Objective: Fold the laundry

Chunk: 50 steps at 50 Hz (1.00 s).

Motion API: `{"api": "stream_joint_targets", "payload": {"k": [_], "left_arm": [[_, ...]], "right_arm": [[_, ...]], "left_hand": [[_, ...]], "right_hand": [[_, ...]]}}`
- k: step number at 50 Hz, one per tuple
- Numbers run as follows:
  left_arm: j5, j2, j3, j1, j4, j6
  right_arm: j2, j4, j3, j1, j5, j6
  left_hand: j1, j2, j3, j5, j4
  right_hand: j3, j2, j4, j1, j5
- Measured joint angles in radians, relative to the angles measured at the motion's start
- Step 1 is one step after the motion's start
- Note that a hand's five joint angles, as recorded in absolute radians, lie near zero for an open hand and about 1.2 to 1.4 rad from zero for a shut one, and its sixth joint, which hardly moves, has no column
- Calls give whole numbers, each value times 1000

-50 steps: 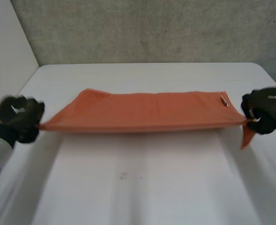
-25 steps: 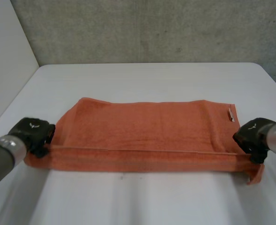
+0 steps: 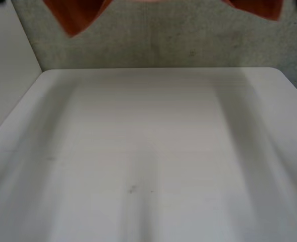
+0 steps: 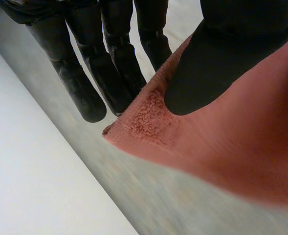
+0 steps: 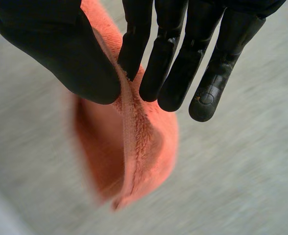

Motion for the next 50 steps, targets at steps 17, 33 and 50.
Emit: {"api": "stream_joint_targets", "payload": {"k": [17,33,50], "left_arm": [[105,-184,-471,31,78,-29],[91,-143,-625,100,-160,8],[97,176,-710,163,-582,217]], "right_arm": [[253,8,316,1,-53,-29],[255,191,440,-18,-39,-179],[61,573,574,-127,-45,-560]], "left_hand": [[0,0,0,0,0],[0,1,0,0,0],[0,1,0,0,0]], "right_hand": [[4,0,0,0,0],[4,0,0,0,0],[4,0,0,0,0]]}}
